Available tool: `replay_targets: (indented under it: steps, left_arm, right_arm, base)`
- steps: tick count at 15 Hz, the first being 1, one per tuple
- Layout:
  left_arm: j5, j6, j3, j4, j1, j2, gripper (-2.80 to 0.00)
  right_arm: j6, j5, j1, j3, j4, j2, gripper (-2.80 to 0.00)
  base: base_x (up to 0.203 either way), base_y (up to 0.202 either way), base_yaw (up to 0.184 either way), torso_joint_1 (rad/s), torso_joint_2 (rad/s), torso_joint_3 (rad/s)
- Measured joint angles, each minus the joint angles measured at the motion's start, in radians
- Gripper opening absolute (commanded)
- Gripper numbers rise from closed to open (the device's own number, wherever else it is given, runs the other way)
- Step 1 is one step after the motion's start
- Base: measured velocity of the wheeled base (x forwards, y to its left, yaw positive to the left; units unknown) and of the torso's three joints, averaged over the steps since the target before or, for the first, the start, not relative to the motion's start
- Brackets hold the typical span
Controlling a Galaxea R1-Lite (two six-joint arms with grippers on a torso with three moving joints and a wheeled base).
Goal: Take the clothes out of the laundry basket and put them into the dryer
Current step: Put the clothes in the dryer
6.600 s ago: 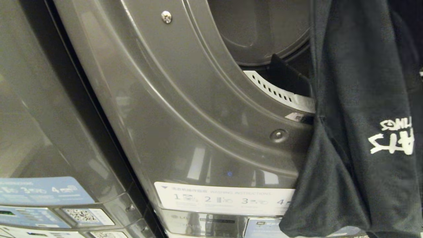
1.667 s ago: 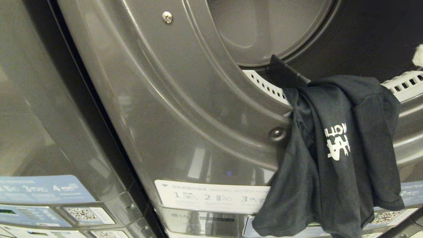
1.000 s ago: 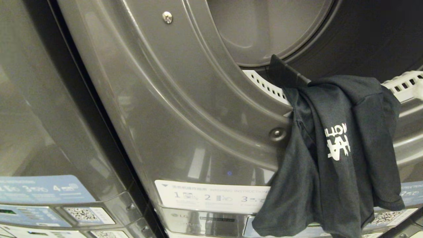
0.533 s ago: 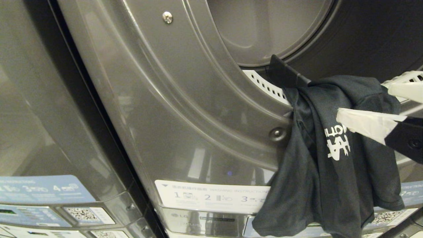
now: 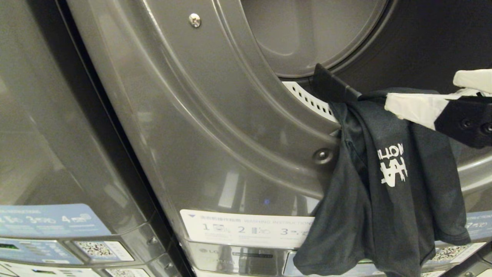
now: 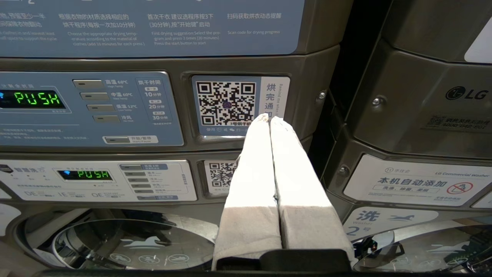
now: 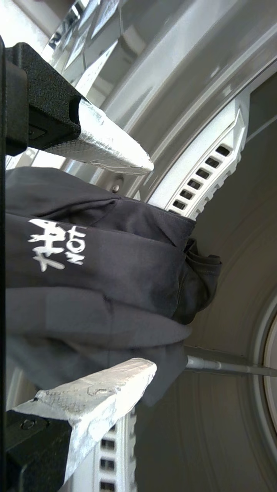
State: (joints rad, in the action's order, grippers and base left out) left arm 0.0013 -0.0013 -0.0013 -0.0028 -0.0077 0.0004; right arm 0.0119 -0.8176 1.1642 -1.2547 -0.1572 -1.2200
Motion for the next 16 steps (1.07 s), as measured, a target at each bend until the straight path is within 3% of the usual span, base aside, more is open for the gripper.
replay_targets:
  steps: [9, 11, 16]
  left_arm:
    - [0.0, 0.0, 0.0, 0.0, 0.0, 0.0, -2.8]
    - [0.0, 0.0, 0.0, 0.0, 0.0, 0.0, -2.8]
    - [0.0, 0.0, 0.0, 0.0, 0.0, 0.0, -2.8]
  right_arm:
    - [0.03, 0.016, -0.048, -0.015, -0.002, -0.072, 0.0]
    - [0.043, 0.084, -0.097, 0.008, -0.003, -0.068, 0.0]
    - [0.053, 0.355, -0.22, 0.045, 0.001, -0.014, 0.0]
  base:
    - [0.0, 0.0, 0.0, 0.0, 0.0, 0.0]
    - [0.0, 0.0, 0.0, 0.0, 0.0, 0.0]
    - [0.0, 0.0, 0.0, 0.0, 0.0, 0.0]
